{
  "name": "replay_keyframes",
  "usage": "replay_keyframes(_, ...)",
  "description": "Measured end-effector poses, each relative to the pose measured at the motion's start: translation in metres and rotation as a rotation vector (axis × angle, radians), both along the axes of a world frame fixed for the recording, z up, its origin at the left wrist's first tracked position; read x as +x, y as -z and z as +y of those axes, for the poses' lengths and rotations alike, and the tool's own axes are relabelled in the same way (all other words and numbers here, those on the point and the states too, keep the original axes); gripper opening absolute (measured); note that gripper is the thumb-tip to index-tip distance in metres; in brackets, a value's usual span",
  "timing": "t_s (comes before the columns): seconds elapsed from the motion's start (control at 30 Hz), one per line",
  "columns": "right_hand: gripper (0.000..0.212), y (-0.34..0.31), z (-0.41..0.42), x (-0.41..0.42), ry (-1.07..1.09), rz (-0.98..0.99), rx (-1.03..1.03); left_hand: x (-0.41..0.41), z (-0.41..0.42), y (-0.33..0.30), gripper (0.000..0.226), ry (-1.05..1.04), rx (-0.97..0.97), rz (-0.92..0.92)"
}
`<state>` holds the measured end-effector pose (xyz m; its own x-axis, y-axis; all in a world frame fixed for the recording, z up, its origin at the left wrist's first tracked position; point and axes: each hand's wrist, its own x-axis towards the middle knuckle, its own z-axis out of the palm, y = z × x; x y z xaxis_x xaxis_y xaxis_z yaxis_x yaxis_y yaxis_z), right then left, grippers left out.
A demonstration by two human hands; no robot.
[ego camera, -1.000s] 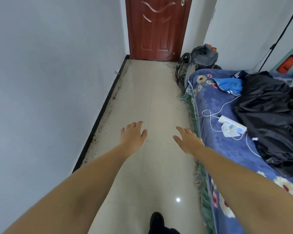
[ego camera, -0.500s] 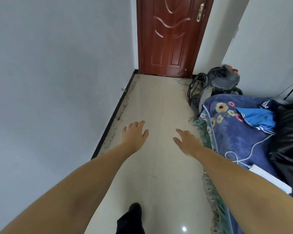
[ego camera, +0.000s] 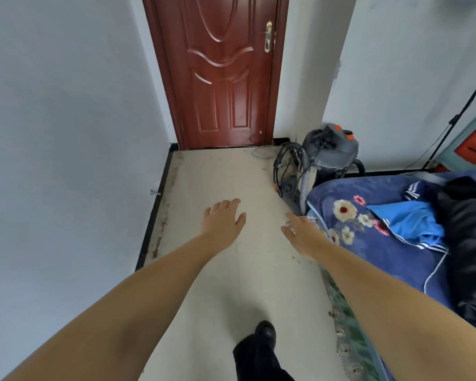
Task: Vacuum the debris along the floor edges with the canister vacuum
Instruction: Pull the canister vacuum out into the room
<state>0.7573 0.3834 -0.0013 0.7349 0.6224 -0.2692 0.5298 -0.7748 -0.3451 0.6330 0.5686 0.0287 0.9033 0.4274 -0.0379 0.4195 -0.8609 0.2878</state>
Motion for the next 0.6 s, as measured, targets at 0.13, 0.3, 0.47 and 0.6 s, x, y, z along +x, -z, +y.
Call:
replay_keyframes(0.13, 0.051, 0.001, 0.039, 0.097, 0.033, -0.005, 0.008, 0.092, 0.044, 0.001, 0.05, -0.024, -0.004, 0.001)
replay_keyframes(0.3, 0.054, 0.0, 0.085, 0.196, 0.058, 0.011, -0.031, 0.188, 0.093, 0.003, 0.05, -0.033, -0.019, 0.03)
replay_keyframes(0.47, 0.054, 0.005, 0.133, 0.278, 0.04, 0.016, -0.072, 0.273, 0.142, 0.012, 0.05, -0.004, -0.016, 0.073)
replay_keyframes(0.6, 0.052, 0.01, 0.172, 0.355, 0.114, 0.016, -0.067, 0.358, 0.186, 0.02, 0.049, 0.076, 0.008, 0.07)
